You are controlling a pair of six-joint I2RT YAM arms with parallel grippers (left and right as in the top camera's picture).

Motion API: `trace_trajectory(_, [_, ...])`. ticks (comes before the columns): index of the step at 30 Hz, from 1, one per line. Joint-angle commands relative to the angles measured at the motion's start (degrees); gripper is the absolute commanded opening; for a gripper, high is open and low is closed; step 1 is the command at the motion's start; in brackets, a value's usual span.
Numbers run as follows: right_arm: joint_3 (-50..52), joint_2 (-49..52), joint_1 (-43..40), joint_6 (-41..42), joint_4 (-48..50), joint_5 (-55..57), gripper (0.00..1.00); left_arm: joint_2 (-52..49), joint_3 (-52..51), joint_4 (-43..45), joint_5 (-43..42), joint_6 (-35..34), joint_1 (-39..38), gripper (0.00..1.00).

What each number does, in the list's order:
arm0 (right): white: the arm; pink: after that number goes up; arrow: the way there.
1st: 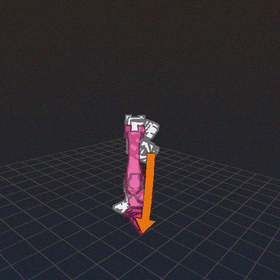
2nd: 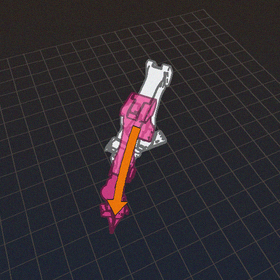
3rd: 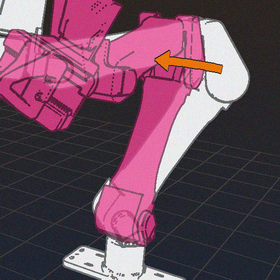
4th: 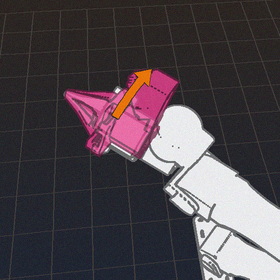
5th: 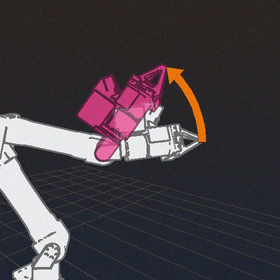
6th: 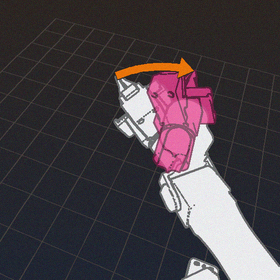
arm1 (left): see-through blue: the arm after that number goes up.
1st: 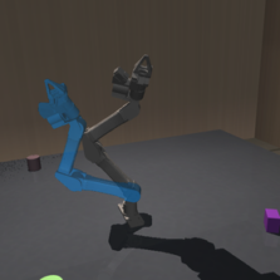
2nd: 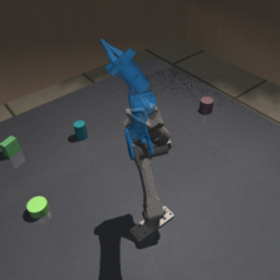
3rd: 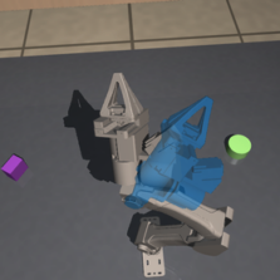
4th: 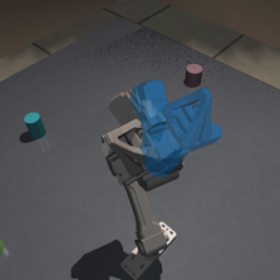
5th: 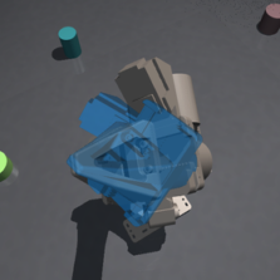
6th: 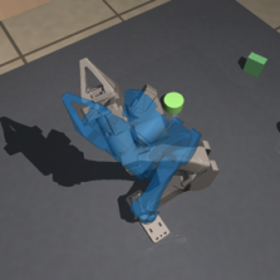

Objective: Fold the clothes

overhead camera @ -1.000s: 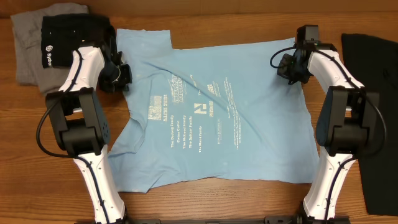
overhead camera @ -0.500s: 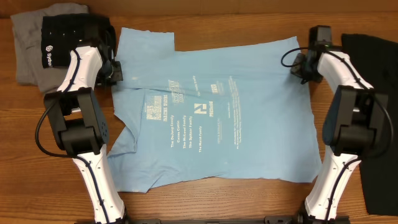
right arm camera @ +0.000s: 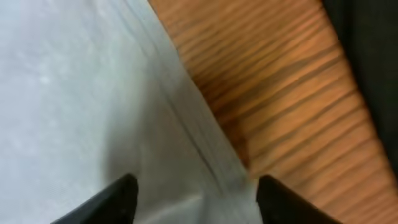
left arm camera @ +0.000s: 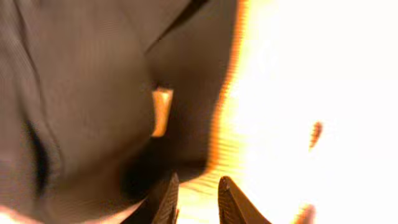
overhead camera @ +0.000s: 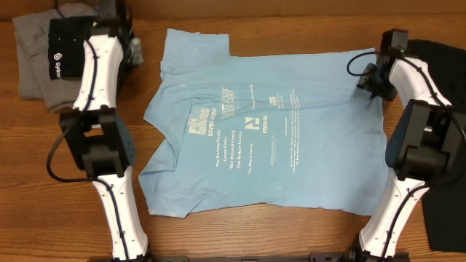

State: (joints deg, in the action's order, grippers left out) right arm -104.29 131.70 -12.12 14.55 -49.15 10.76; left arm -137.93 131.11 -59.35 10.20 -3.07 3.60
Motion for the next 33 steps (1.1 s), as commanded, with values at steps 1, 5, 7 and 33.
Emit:
trace_trajectory(1, [-10.58, 0.09, -0.55, 0.63, -6.27, 0.92, 0.69, -0.07, 8.81, -6.38, 0.68, 0.98, -4.57, 0.30])
trace_trajectory(5, [-20.00, -0.46, -0.48, 0.66, -16.74, -6.86, 0.76, -0.07, 11.98, -17.75, -3.93, -0.42, -7.78, 0.54])
trace_trajectory(7, [-23.96, -1.01, -0.48, 0.61, -22.16, -13.09, 0.80, -0.13, 11.28, -22.75, -6.47, -2.05, -8.57, 0.66])
trace_trajectory(33, [-25.70, -1.79, 0.00, -0.02, -32.44, -19.87, 0.37, -0.46, -16.96, -13.73, -12.57, -3.67, -6.16, 0.04])
